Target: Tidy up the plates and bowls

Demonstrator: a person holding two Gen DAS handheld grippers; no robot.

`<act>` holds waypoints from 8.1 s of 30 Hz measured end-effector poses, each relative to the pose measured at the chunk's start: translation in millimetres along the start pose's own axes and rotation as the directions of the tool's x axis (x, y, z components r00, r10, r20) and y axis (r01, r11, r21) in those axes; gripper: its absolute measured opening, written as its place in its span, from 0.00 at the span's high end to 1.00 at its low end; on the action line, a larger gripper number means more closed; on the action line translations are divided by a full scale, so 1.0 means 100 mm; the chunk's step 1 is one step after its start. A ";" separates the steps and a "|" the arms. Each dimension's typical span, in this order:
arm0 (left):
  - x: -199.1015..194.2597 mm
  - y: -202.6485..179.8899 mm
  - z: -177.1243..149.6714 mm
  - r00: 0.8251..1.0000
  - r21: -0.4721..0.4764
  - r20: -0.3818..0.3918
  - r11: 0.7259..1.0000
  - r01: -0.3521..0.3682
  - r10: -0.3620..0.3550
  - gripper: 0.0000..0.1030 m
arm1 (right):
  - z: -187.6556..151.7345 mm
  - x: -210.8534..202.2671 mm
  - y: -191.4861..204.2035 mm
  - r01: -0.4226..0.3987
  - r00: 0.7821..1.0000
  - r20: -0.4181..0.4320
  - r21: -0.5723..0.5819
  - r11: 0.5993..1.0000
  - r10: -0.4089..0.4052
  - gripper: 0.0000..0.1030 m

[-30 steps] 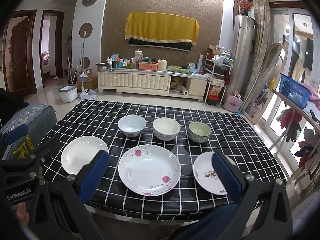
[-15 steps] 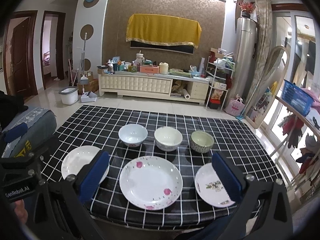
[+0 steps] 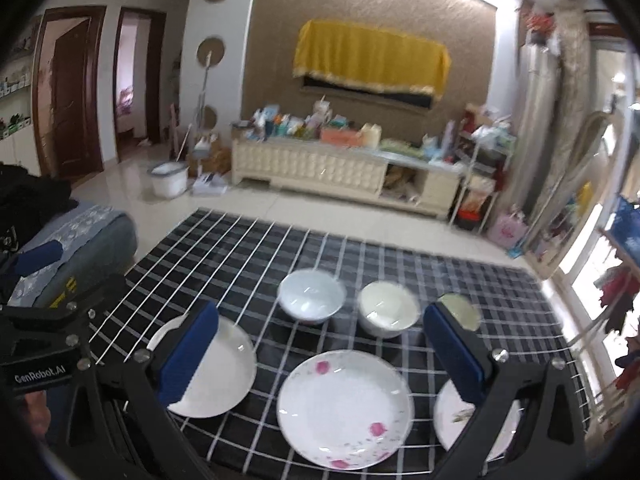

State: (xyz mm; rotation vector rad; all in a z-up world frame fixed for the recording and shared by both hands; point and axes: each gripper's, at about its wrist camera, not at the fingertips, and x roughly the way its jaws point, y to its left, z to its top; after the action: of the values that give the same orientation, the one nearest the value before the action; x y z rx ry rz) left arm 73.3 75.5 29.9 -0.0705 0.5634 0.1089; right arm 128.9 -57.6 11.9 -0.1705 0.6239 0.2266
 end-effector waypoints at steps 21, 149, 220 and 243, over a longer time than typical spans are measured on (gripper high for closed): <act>1.59 0.77 -0.97 0.882 -0.078 -0.471 0.995 -0.065 0.021 0.19 | -0.53 1.73 0.62 -0.181 0.893 -0.426 -0.048 0.982 0.144 0.22; 2.26 -1.61 -1.35 0.738 0.095 -0.648 0.941 0.324 -0.189 0.63 | -1.52 1.42 -1.52 0.039 0.843 -0.528 0.260 0.965 0.108 0.56; 1.55 0.59 -1.30 0.840 -0.065 -0.541 0.998 0.019 -0.051 0.75 | -1.01 1.67 0.36 -0.176 0.847 -0.490 0.107 0.979 0.206 0.79; 1.55 0.73 -1.22 0.859 -0.122 -0.508 0.993 -0.005 -0.058 0.71 | -0.92 1.67 0.32 -0.140 0.845 -0.506 0.105 0.984 0.175 0.78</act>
State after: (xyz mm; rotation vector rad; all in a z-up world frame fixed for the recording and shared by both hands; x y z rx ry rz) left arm 130.3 149.5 -159.0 -0.2288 1.0911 0.0964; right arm 201.1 -20.9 -163.8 -0.1163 1.1826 0.3239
